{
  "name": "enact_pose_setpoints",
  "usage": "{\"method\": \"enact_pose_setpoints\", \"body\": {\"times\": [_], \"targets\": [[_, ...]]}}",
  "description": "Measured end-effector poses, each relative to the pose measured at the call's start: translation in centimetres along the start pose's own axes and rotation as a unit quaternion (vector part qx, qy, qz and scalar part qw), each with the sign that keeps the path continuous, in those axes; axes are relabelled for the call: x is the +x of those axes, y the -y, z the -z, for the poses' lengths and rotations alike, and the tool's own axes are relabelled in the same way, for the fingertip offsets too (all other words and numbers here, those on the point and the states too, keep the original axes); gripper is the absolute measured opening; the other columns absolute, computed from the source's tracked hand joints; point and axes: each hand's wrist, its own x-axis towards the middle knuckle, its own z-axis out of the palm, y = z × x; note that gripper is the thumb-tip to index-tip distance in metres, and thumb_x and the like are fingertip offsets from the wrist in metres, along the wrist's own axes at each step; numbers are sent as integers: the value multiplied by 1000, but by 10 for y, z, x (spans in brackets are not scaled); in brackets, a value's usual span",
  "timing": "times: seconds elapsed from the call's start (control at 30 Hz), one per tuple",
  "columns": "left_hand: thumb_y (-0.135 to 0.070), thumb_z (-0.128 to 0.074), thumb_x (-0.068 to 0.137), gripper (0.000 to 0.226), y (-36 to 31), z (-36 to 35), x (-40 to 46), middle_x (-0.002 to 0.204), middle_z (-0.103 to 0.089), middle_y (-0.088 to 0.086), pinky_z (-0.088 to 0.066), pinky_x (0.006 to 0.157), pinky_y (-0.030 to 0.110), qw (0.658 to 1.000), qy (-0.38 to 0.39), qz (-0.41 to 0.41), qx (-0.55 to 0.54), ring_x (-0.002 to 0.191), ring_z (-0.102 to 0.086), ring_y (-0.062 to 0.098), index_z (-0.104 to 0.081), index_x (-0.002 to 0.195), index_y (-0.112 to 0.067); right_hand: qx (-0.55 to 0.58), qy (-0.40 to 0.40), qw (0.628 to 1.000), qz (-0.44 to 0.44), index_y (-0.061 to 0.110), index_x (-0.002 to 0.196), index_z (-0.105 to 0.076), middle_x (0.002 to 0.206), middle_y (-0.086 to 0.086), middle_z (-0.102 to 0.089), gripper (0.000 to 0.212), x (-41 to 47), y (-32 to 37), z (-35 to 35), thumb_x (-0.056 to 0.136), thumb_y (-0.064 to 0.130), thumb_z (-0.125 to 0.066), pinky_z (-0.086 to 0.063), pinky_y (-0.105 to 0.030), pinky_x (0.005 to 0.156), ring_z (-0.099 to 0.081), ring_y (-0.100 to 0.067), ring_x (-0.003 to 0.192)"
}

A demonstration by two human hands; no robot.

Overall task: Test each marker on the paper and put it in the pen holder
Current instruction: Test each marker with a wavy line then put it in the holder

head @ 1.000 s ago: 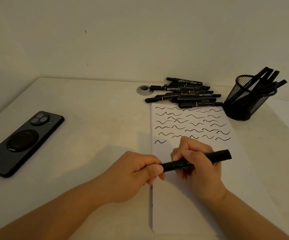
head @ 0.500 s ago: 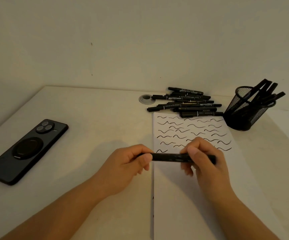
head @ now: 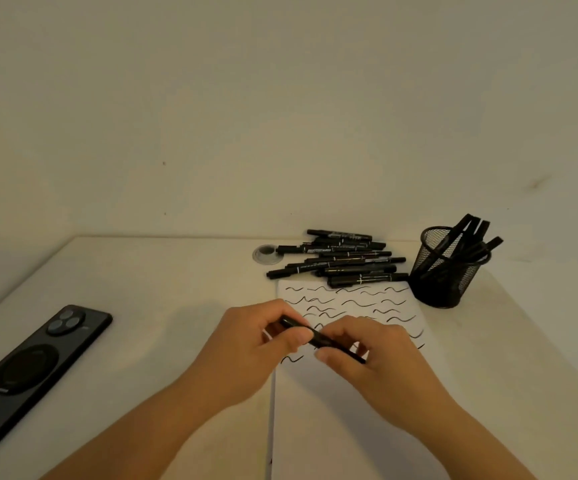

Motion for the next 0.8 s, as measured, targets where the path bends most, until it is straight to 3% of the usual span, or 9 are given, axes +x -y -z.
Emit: {"method": "enact_pose_setpoints", "body": {"times": [0.07, 0.2, 0.33, 0.43, 0.57, 0.67, 0.8], "targets": [[-40, -60, 80, 3, -14, -7, 10, 78, -64, -22, -44, 61, 12, 997, 15, -45, 55, 69, -59, -1, -62, 80, -42, -6, -9, 1000, 16, 39, 86, -62, 77, 16, -64, 22, 3, -1, 7, 74, 54, -51, -44, -18, 68, -54, 0, 80], [-48, -53, 78, 19, -33, -14, 34, 79, -63, -21, -46, 65, 17, 991, 20, -104, 86, 76, -59, -1, -59, 94, -39, -57, -38, 997, 31, 38, 91, -65, 77, 21, -60, 17, 11, -8, 30, 78, 46, -57, -40, -15, 67, -52, 3, 81], [-49, -46, 83, 17, -36, -15, 70, 72, -61, -29, -48, 65, 25, 992, 37, -76, 96, 68, -57, -1, -56, 94, -41, -18, -191, 981, -10, 29, 90, -68, 69, 23, -57, 13, 26, -25, 62, 78, 27, -68, -41, -6, 63, -54, 10, 73], [-42, -47, 89, 9, -19, -16, 107, 71, -64, -21, -52, 69, 33, 992, 57, -9, 112, 67, -60, 5, -56, 91, -42, 53, -296, 953, -41, 42, 83, -59, 75, 21, -62, 19, 37, -38, 82, 82, 25, -65, -44, -4, 58, -58, 11, 70], [-37, -46, 92, 18, 17, -13, 161, 105, -64, -8, -48, 83, 30, 972, 56, 61, 218, 91, -58, 9, -59, 105, -33, 110, -388, 913, -55, 43, 85, -57, 77, 22, -65, 21, 46, -52, 98, 86, 23, -61, -39, 2, 61, -58, 13, 76], [-32, -41, 95, 31, 39, -16, 193, 121, -58, 1, -44, 90, 34, 938, 48, 51, 339, 108, -53, 19, -55, 121, -23, 126, -448, 884, -50, 41, 86, -55, 85, 30, -64, 22, 50, -63, 106, 87, 19, -59, -41, 0, 64, -60, 10, 79], [-25, -37, 97, 34, 60, -26, 215, 130, -51, 2, -41, 92, 35, 921, 51, 31, 385, 116, -48, 21, -49, 128, -20, 86, -451, 885, -72, 37, 87, -51, 83, 20, -64, 22, 55, -80, 106, 88, 16, -58, -43, -10, 65, -60, 7, 78]]}}
